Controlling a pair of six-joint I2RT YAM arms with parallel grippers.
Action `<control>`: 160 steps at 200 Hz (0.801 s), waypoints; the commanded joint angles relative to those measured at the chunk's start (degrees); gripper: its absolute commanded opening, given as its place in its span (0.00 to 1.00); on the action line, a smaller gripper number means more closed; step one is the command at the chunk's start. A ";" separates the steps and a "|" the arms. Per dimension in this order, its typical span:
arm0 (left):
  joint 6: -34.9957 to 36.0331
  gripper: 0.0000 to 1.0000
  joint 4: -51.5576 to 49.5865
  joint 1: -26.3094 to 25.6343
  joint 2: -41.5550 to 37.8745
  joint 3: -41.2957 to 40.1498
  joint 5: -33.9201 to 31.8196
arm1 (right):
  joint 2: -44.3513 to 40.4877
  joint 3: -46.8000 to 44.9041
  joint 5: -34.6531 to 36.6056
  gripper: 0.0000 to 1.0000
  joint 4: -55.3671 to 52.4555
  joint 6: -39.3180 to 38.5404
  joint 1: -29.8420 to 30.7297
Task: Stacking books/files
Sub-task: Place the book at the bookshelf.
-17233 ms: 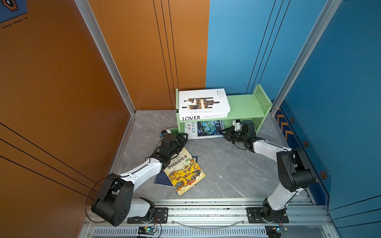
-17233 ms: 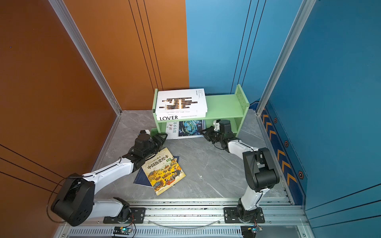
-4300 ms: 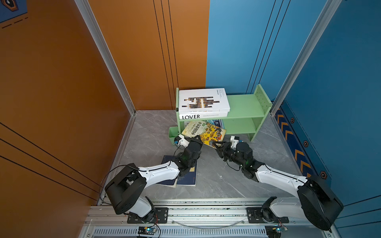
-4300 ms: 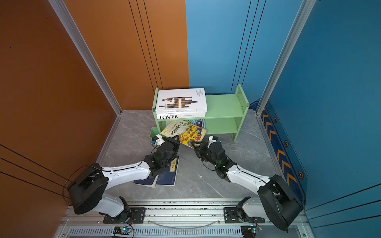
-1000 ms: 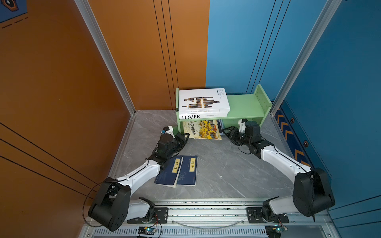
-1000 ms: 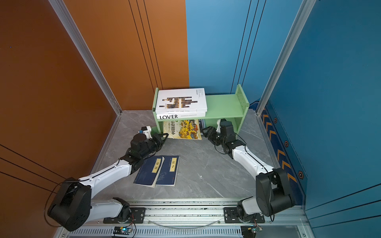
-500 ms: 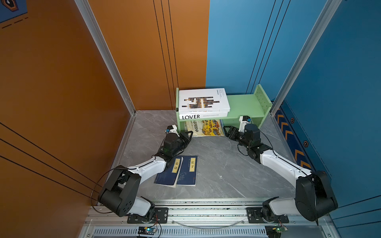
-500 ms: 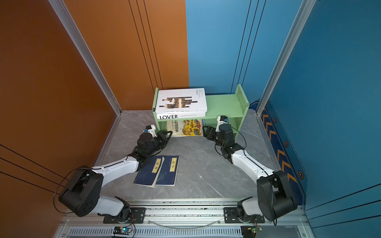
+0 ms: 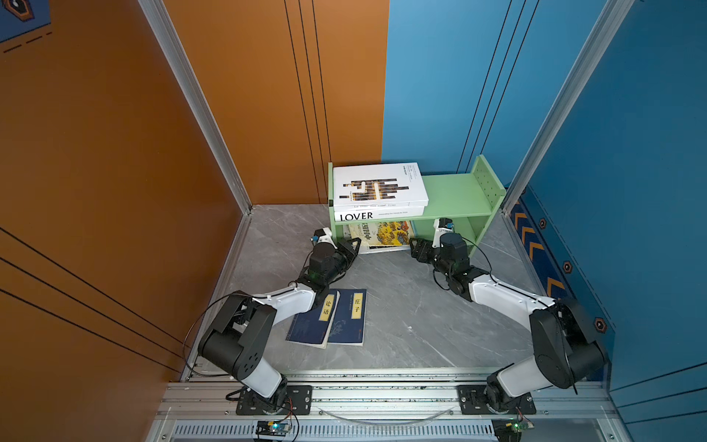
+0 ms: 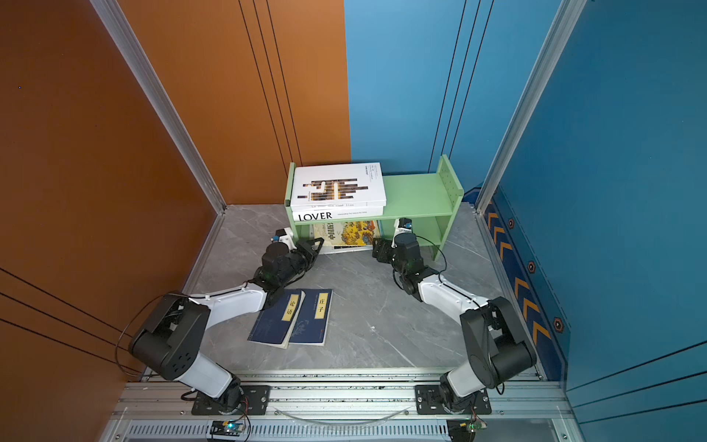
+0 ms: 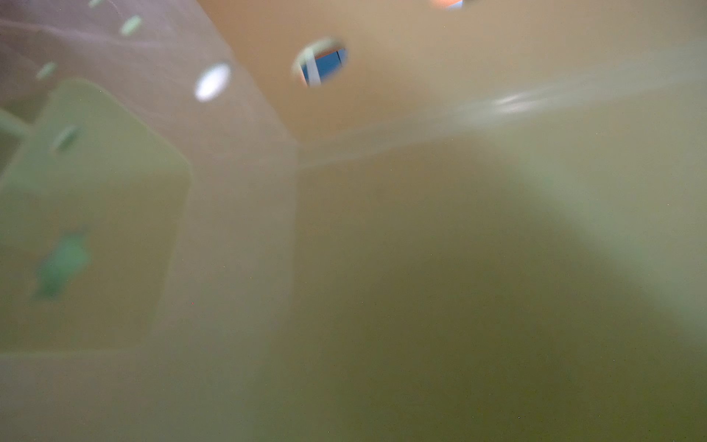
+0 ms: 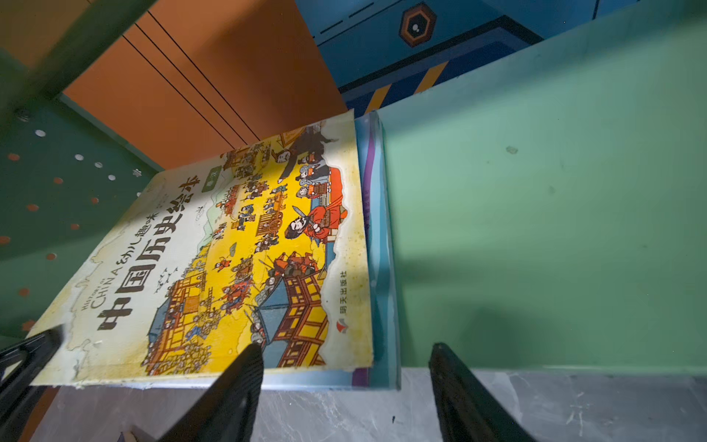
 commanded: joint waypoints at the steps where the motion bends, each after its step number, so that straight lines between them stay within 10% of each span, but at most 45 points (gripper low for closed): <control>1: 0.54 0.00 2.13 -0.34 0.88 1.85 2.63 | 0.99 2.02 1.82 0.71 2.03 0.69 -0.31; 160: 1.53 0.00 2.07 -4.64 2.49 2.51 1.78 | 2.81 0.30 -2.32 0.69 6.47 7.25 -4.39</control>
